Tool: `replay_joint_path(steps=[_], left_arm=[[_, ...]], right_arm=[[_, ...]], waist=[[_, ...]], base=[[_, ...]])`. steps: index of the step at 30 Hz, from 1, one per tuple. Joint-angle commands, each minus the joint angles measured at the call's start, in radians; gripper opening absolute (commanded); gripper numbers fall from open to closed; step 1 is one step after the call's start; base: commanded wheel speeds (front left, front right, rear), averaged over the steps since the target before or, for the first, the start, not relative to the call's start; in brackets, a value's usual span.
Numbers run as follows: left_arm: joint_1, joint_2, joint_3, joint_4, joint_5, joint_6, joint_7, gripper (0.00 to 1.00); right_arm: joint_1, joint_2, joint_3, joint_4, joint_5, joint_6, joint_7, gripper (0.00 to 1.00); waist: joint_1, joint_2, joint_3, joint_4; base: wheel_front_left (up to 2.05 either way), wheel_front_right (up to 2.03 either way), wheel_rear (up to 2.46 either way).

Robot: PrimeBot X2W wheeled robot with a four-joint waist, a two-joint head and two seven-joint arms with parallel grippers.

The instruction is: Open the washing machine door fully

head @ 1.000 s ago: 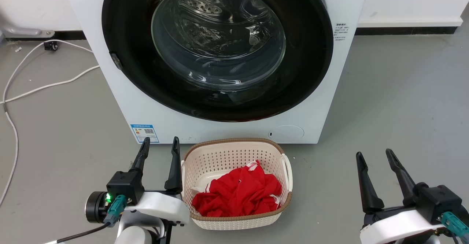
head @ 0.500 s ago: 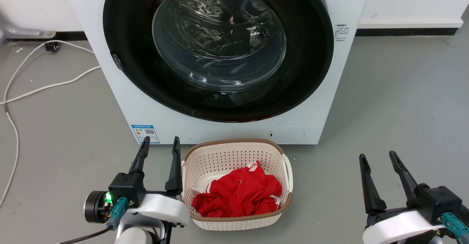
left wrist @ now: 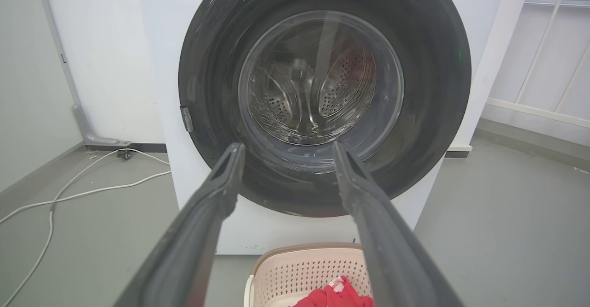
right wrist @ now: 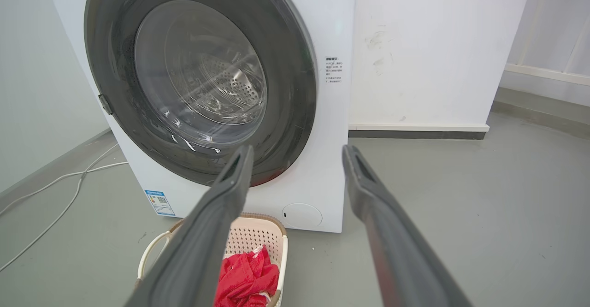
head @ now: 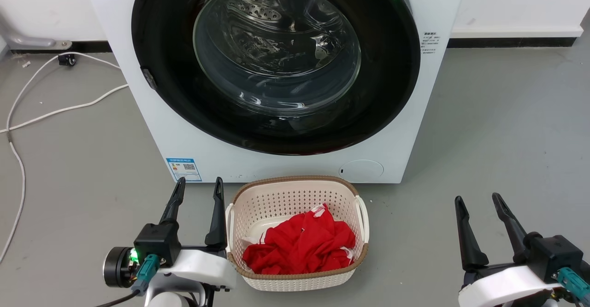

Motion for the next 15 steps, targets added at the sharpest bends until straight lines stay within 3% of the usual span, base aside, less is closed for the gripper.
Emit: replay_joint_path(steps=[1,8,9,10,11,15], left_arm=[[0.01,0.001,0.003,-0.003,0.002,0.002,-0.005,1.0],[0.01,0.001,0.005,-0.004,0.003,-0.001,-0.005,1.0],[0.01,0.001,0.005,-0.004,0.002,-0.001,-0.005,1.0],[0.01,0.001,0.006,-0.004,0.001,-0.001,-0.005,1.0],[0.01,0.001,0.006,-0.004,0.001,-0.001,-0.005,1.0],[0.01,0.001,0.008,-0.004,0.0,-0.002,-0.005,1.0]], right_arm=[[0.002,0.004,-0.001,0.003,0.006,0.0,-0.001,1.0],[0.002,0.004,-0.002,0.008,0.019,0.0,0.002,0.98],[0.001,0.004,-0.001,0.009,0.021,0.0,0.004,0.36],[0.001,0.004,-0.001,0.009,0.023,0.0,0.005,0.04],[0.001,0.004,-0.001,0.009,0.025,0.0,0.005,0.0],[0.0,0.004,-0.003,0.009,0.055,0.0,-0.003,0.0]], waist=[[0.0,0.0,0.0,0.0],[0.0,0.0,0.001,0.002],[0.0,0.0,0.002,0.003],[0.0,0.0,0.002,0.003],[0.0,0.0,0.002,0.004],[0.0,0.0,0.003,0.005]], base=[[0.0,0.0,0.0],[0.0,0.0,0.0],[0.0,0.0,0.0],[0.0,0.0,0.0],[0.0,0.0,0.0],[0.0,0.0,0.0]])
